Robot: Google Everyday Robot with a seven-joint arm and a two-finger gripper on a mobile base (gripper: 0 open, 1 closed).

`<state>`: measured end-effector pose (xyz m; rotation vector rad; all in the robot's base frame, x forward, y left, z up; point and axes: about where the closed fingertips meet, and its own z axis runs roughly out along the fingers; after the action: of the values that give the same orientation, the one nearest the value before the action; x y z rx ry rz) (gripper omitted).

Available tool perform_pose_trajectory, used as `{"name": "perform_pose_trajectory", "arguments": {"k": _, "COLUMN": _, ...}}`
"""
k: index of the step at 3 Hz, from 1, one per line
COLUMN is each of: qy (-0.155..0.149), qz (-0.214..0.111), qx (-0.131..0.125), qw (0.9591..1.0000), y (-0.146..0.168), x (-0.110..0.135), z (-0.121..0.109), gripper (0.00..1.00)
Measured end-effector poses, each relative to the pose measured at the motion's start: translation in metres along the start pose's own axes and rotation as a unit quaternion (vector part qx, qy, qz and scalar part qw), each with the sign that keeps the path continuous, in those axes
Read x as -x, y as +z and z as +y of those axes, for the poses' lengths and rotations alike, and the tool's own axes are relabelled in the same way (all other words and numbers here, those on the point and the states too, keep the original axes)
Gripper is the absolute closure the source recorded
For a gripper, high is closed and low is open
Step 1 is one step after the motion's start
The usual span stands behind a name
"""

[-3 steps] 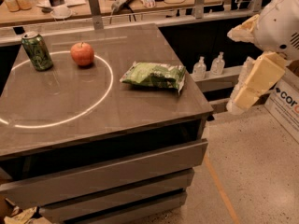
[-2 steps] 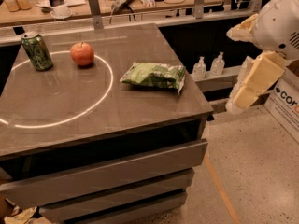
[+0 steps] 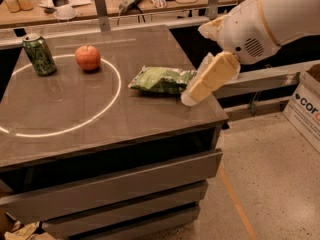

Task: Pick green can

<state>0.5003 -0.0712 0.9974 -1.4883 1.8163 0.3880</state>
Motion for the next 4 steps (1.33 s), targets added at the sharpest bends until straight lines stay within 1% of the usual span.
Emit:
{"name": "perform_pose_trajectory", "arguments": {"k": 1, "qy": 0.012, "qz": -0.083, "qx": 0.0, "qw": 0.9965, "y": 0.061, "x": 0.04, "z": -0.024, "gripper": 0.0}}
{"name": "perform_pose_trajectory", "arguments": {"k": 2, "qy": 0.022, "qz": -0.143, "qx": -0.024, "qw": 0.9891, "y": 0.123, "x": 0.078, "z": -0.066, "gripper": 0.0}}
{"name": "perform_pose_trajectory", "arguments": {"k": 3, "qy": 0.022, "qz": -0.143, "qx": -0.023, "qw": 0.9893, "y": 0.123, "x": 0.078, "z": -0.064, "gripper": 0.0}}
{"name": "perform_pose_trajectory", "arguments": {"k": 4, "qy": 0.017, "qz": -0.149, "qx": -0.029, "qw": 0.9882, "y": 0.129, "x": 0.085, "z": -0.068, "gripper": 0.0}}
